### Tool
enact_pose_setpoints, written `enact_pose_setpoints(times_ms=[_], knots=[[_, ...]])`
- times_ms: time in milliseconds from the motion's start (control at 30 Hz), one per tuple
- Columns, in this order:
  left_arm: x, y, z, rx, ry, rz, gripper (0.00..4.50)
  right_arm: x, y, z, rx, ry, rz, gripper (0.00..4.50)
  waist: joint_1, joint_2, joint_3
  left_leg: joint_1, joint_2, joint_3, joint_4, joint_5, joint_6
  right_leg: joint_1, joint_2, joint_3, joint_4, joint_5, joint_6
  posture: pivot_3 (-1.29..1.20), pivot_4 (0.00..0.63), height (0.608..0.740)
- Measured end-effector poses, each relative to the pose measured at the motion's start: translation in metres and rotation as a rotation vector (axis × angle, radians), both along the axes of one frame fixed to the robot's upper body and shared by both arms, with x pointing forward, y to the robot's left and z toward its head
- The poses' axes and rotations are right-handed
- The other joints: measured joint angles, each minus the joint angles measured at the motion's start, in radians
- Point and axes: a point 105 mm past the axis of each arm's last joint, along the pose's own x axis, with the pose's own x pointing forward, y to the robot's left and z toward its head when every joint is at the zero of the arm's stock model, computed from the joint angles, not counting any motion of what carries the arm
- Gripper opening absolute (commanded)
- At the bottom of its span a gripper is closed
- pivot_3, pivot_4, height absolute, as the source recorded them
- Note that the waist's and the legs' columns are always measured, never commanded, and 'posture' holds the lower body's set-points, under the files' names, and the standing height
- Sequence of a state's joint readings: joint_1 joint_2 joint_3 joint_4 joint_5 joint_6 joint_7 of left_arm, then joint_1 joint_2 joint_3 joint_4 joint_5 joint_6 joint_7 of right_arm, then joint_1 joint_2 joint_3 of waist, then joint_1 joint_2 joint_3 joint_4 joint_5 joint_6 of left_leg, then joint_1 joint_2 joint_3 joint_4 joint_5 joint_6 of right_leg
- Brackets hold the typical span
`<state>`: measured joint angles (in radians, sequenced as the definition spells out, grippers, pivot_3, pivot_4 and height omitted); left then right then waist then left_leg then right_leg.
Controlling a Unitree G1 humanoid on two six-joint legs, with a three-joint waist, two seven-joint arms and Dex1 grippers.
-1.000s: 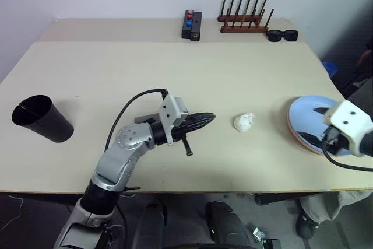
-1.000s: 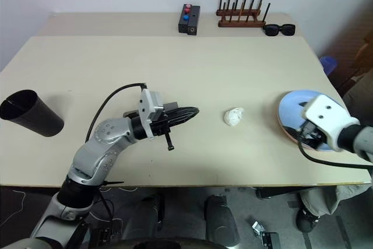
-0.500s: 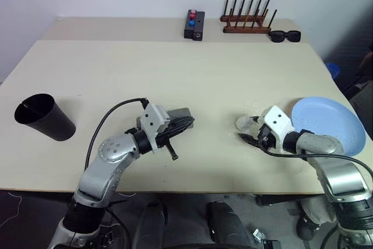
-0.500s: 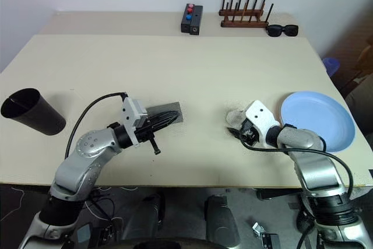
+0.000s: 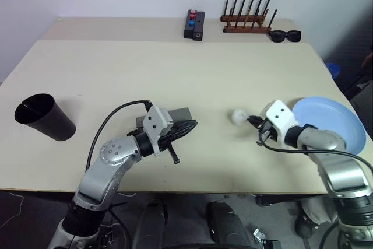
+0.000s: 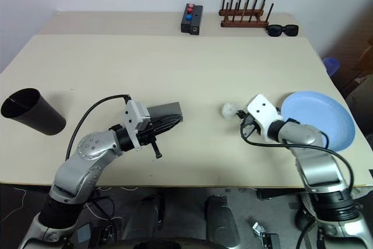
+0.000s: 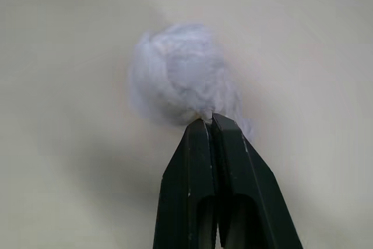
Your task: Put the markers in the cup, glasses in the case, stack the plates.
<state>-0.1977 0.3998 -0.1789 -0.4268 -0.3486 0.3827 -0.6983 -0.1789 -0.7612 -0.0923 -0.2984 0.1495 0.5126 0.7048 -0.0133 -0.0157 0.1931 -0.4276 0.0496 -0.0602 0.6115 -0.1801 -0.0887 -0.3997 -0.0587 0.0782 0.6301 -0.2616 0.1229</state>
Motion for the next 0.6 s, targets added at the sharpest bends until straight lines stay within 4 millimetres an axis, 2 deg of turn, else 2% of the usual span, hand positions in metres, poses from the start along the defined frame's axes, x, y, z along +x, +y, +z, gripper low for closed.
enact_pose_setpoints(times_ms=[100, 167, 333, 500, 600], knots=[[0.003, -0.002, -0.002, -0.005, 0.01, -0.013, 0.0, -0.006, -0.018, 0.028, -0.021, -0.057, -0.03, 0.04, -0.001, 0.0, 0.0, 0.0, 0.0, 0.0, 0.0, 0.0, 0.0, 0.0, 0.0, 0.0, 0.0, 0.0, 0.0, 0.0, 0.15, 0.74], [0.003, -0.003, -0.005, -0.003, 0.015, -0.028, 0.0, -0.014, -0.025, 0.035, -0.03, -0.057, -0.028, 0.04, -0.001, 0.0, 0.0, 0.0, 0.0, 0.0, -0.001, 0.0, 0.001, 0.0, 0.0, 0.0, 0.0, 0.0, 0.0, 0.0, 0.15, 0.74], [0.004, -0.011, -0.007, -0.001, 0.011, -0.069, 0.0, -0.026, -0.036, 0.025, -0.009, -0.004, -0.048, 0.04, -0.002, 0.0, 0.0, 0.0, 0.0, 0.0, 0.0, 0.0, 0.001, 0.0, 0.0, 0.0, 0.0, 0.0, 0.0, 0.0, 0.15, 0.74], [0.007, -0.011, -0.01, -0.005, 0.012, -0.075, 0.0, -0.033, -0.053, 0.027, -0.038, -0.007, -0.101, 0.04, -0.003, 0.0, 0.0, 0.0, 0.0, 0.0, 0.0, 0.0, 0.001, 0.0, 0.0, 0.0, 0.0, 0.0, 0.0, 0.0, 0.15, 0.74], [0.007, -0.011, -0.012, -0.006, 0.013, -0.074, 0.0, -0.033, -0.054, 0.028, -0.042, -0.008, -0.103, 0.04, -0.004, 0.0, 0.0, 0.0, 0.0, 0.0, 0.0, 0.0, 0.001, 0.0, 0.0, 0.0, 0.0, 0.0, 0.0, 0.0, 0.15, 0.74]])
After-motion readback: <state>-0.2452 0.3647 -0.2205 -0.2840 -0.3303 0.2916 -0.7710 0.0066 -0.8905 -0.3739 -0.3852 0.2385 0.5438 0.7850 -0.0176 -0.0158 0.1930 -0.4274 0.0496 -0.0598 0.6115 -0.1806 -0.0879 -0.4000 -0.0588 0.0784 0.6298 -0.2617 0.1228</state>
